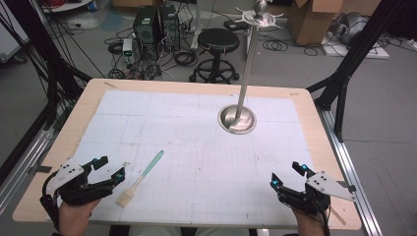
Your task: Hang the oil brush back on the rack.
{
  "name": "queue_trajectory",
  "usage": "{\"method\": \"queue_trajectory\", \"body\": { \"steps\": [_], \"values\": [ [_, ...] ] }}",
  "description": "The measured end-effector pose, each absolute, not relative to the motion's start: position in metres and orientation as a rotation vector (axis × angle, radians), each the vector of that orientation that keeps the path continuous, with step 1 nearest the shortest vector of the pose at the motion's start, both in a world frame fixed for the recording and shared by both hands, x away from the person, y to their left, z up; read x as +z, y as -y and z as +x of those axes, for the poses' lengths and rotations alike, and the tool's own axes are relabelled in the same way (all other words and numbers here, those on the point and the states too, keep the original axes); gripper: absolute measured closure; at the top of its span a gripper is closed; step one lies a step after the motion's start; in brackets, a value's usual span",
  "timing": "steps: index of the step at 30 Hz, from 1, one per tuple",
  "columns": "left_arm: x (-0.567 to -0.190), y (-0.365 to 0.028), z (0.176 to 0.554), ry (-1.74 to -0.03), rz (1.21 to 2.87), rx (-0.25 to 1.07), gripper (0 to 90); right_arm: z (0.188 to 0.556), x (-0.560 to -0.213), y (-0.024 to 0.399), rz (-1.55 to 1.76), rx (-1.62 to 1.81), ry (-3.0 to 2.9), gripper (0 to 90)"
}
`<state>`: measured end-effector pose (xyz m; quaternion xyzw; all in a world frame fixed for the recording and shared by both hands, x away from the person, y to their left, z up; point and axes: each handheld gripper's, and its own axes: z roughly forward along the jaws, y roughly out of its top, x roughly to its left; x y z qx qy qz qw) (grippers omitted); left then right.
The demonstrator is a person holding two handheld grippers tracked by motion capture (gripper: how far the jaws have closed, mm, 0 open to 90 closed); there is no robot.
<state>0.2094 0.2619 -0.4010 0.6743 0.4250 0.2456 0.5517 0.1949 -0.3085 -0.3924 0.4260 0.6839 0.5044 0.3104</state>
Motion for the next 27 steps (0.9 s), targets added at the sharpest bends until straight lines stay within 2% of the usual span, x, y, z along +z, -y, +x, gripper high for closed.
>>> {"method": "queue_trajectory", "body": {
  "steps": [15, 19, 21, 27],
  "values": [
    [-0.404, -0.254, 0.213, -1.015, 1.683, 0.553, 24.8, 0.2, -0.395, 0.304, 1.117, 1.317, -1.844, 19.7],
    [-0.408, -0.247, 0.216, -0.998, 1.759, 0.521, 29.8, 0.199, -0.395, 0.305, 1.112, 1.316, -1.845, 19.7],
    [-0.409, -0.245, 0.218, -0.993, 1.794, 0.502, 35.2, 0.2, -0.395, 0.304, 1.115, 1.311, -1.849, 19.7],
    [-0.418, -0.237, 0.225, -1.004, 1.887, 0.425, 39.3, 0.201, -0.396, 0.302, 1.115, 1.298, -1.861, 19.7]
  ]
}}
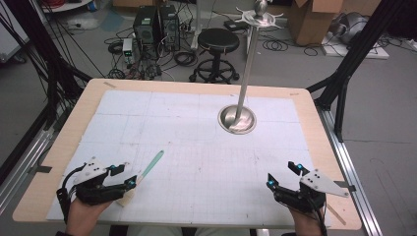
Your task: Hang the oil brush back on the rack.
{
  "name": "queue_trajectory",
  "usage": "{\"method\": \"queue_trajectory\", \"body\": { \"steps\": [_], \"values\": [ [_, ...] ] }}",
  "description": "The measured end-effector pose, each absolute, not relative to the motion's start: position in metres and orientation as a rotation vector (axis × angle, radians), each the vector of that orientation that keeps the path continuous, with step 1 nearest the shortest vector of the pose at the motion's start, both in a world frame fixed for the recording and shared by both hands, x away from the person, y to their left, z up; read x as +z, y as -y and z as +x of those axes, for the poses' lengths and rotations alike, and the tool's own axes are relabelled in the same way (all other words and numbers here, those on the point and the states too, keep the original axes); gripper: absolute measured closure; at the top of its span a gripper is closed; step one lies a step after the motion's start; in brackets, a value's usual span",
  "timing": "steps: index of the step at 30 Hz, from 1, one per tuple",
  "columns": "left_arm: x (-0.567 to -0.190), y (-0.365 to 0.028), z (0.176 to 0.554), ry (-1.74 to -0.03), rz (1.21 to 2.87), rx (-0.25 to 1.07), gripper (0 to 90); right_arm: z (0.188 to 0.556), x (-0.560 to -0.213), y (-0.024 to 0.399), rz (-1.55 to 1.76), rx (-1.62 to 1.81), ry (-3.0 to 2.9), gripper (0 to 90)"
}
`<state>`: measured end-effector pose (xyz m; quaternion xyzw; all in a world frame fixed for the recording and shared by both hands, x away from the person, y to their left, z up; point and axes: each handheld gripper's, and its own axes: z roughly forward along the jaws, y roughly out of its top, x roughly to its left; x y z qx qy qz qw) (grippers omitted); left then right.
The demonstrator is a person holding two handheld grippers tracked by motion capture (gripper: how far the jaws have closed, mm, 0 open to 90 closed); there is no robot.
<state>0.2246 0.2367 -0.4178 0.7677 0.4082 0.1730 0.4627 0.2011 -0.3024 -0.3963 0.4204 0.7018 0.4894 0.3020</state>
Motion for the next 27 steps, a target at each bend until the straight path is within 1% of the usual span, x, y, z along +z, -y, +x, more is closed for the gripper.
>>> {"method": "queue_trajectory", "body": {
  "steps": [6, 15, 19, 21, 24, 27],
  "values": [
    [-0.429, -0.226, 0.234, -1.046, 1.967, 0.396, 42.5, 0.201, -0.397, 0.303, 1.114, 1.294, -1.858, 19.7],
    [-0.436, -0.221, 0.242, -1.086, 2.023, 0.414, 47.6, 0.202, -0.398, 0.302, 1.127, 1.285, -1.864, 19.7],
    [-0.438, -0.217, 0.244, -1.095, 2.054, 0.436, 53.6, 0.202, -0.398, 0.303, 1.128, 1.286, -1.862, 19.7],
    [-0.44, -0.213, 0.246, -1.092, 2.099, 0.451, 56.4, 0.202, -0.398, 0.304, 1.126, 1.282, -1.865, 19.7],
    [-0.44, -0.211, 0.247, -1.087, 2.106, 0.462, 59.3, 0.202, -0.398, 0.304, 1.126, 1.286, -1.861, 19.7],
    [-0.44, -0.21, 0.247, -1.085, 2.109, 0.465, 64.0, 0.202, -0.398, 0.304, 1.122, 1.283, -1.862, 19.7]
  ]
}}
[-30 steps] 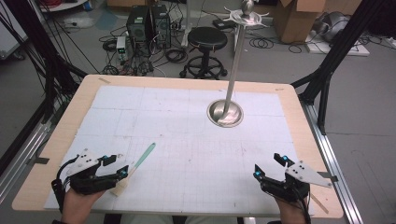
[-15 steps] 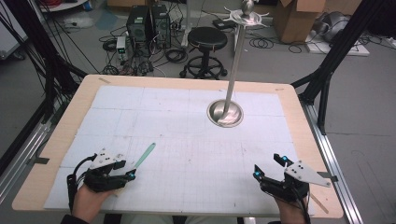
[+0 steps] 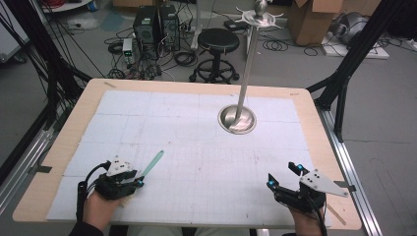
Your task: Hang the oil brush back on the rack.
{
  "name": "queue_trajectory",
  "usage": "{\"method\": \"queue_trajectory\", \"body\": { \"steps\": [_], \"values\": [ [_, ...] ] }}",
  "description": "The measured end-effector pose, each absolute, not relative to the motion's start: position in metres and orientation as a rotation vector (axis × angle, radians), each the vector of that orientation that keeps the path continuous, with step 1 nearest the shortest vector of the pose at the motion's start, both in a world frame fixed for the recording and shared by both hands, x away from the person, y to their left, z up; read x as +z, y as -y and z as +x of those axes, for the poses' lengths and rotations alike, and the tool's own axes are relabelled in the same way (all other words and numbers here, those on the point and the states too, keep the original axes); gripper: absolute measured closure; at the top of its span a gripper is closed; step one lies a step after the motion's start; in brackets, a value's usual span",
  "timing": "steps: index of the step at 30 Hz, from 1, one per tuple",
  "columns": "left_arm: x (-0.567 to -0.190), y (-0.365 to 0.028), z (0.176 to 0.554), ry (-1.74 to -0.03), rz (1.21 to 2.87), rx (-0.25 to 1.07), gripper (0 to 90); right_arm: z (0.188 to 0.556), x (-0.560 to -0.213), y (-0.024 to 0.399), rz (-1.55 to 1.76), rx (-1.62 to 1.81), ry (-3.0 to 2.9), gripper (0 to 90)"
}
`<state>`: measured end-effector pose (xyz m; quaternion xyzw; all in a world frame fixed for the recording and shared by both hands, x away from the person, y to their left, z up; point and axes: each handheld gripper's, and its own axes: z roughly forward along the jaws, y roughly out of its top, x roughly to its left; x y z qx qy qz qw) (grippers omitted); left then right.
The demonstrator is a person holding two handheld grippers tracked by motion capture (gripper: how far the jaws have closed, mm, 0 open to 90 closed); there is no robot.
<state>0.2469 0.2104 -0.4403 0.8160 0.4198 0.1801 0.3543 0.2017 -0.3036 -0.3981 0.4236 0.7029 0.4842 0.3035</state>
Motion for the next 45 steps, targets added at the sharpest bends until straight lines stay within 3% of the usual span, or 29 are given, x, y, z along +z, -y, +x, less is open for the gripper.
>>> {"method": "queue_trajectory", "body": {
  "steps": [11, 28, 45],
  "values": [
    [-0.44, -0.21, 0.252, -1.1, 2.097, 0.423, 80.3, 0.2, -0.397, 0.303, 1.104, 1.28, -1.866, 19.7],
    [-0.439, -0.213, 0.253, -1.115, 2.076, 0.392, 81.8, 0.199, -0.396, 0.303, 1.095, 1.282, -1.867, 19.7],
    [-0.424, -0.229, 0.247, -1.084, 1.881, 0.368, 82.0, 0.198, -0.396, 0.303, 1.097, 1.296, -1.864, 19.8]
  ]
}}
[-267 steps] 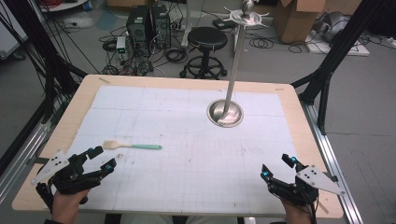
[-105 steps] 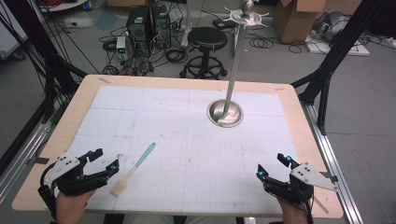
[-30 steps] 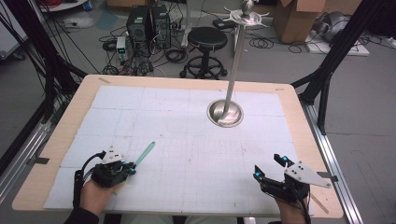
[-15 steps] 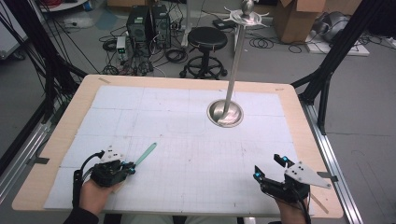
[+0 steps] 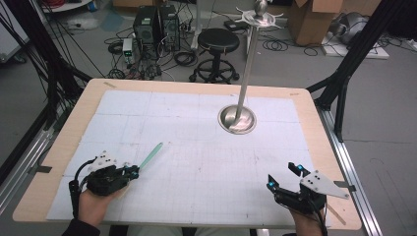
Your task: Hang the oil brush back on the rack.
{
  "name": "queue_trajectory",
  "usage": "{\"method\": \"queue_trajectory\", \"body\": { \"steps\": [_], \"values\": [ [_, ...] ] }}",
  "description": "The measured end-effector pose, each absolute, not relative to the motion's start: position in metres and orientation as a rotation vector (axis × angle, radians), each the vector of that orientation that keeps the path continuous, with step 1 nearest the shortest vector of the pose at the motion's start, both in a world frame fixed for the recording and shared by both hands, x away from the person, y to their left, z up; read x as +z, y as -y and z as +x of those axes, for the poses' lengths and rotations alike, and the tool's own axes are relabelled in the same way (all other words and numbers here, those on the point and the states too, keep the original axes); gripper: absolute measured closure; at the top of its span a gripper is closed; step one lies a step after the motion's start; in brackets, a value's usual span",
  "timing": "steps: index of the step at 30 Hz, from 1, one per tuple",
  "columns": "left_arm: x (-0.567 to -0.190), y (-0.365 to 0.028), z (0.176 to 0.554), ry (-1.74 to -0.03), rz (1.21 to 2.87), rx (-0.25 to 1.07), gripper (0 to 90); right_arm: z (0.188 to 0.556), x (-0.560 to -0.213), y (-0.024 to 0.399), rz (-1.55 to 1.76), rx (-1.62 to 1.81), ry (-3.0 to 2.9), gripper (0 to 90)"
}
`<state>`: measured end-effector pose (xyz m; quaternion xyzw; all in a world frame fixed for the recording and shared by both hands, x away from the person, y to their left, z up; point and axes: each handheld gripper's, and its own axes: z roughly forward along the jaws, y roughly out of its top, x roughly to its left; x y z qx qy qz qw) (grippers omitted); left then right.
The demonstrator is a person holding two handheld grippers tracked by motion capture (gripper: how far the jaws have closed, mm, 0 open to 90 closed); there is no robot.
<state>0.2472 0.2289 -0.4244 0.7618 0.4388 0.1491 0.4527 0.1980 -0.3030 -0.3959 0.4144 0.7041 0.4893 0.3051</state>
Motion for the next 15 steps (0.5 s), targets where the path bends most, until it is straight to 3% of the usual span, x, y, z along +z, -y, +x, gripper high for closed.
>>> {"method": "queue_trajectory", "body": {
  "steps": [15],
  "values": [
    [-0.398, -0.223, 0.231, -0.928, 1.733, 0.376, 82.0, 0.198, -0.387, 0.296, 1.026, 1.418, -1.866, 19.7]
  ]
}}
